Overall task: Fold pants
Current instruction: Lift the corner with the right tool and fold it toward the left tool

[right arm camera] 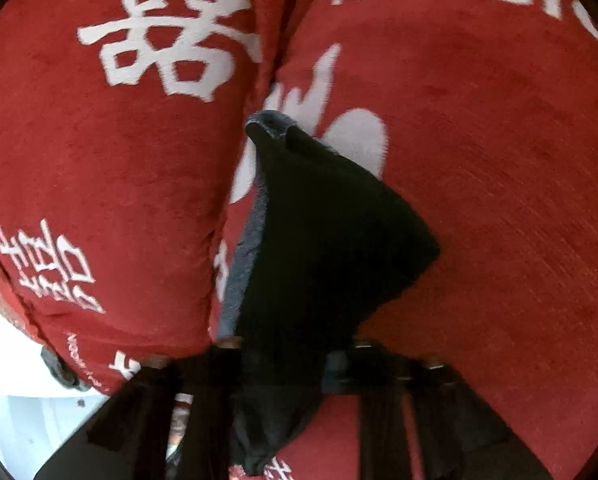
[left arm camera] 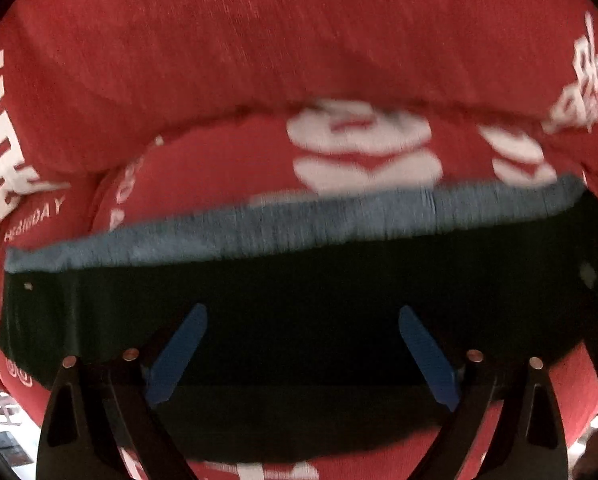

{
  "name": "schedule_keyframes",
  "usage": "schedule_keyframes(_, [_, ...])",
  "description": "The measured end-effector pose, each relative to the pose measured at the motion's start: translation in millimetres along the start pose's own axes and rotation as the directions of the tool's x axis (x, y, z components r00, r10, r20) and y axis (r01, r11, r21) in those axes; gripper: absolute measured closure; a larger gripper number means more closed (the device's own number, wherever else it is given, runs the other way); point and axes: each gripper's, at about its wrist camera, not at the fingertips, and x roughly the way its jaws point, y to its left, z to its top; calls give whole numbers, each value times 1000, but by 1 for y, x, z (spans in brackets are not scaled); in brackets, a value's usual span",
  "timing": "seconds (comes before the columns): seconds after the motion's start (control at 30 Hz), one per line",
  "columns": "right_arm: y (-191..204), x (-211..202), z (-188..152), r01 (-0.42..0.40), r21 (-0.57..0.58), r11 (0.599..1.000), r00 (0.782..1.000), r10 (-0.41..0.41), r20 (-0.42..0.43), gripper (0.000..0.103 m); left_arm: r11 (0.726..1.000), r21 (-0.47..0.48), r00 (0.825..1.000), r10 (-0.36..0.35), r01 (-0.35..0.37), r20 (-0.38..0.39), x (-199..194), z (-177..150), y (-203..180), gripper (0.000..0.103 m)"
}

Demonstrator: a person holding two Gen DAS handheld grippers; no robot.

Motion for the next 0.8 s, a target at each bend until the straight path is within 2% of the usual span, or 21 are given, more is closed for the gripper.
schedule_keyframes(0.1, [18,-10,-4,-3,-87,996,1000,2,-12,89,1000,-16,1000,6,-6,-31,22,12,-5,5])
schedule_keyframes(0.13, [24,-12,-6,-2,-109,994,1000,1,-12,89,1000,11,997,9,-8,-73,37,11,-13,4])
schedule_keyframes(0.17, [29,-12,-8,1,-131,991,1000,-3,-11,89,999,31,997,25,-22,-77,45,7,-19,2])
schedule_keyframes(0.2, [38,-13,-10,8,-163,987,1000,-9,-8,89,999,27,999,41,-41,-23,41,5,-21,0])
schedule_keyframes(0.27, [49,-13,-12,13,-202,979,1000,-15,-6,89,995,73,997,69,-70,17,35,-1,-25,1])
schedule_keyframes(0.4, [82,-16,-22,52,-314,948,999,-52,8,89,998,69,1000,10,-8,-19,25,0,-12,1])
schedule_keyframes(0.47, [99,-18,-30,66,-371,927,998,-65,14,89,999,48,1000,-27,27,-2,12,-2,4,1])
schedule_keyframes(0.6, [135,-20,-52,102,-493,864,994,-103,25,89,998,20,998,-56,55,29,-12,-9,45,1])
schedule_keyframes(0.7, [168,-14,-81,147,-597,789,988,-146,50,89,998,-6,997,-63,63,38,-25,-11,79,1])
schedule_keyframes(0.8, [201,4,-121,203,-703,682,976,-201,87,89,998,-39,998,-46,48,39,-35,-22,118,1])
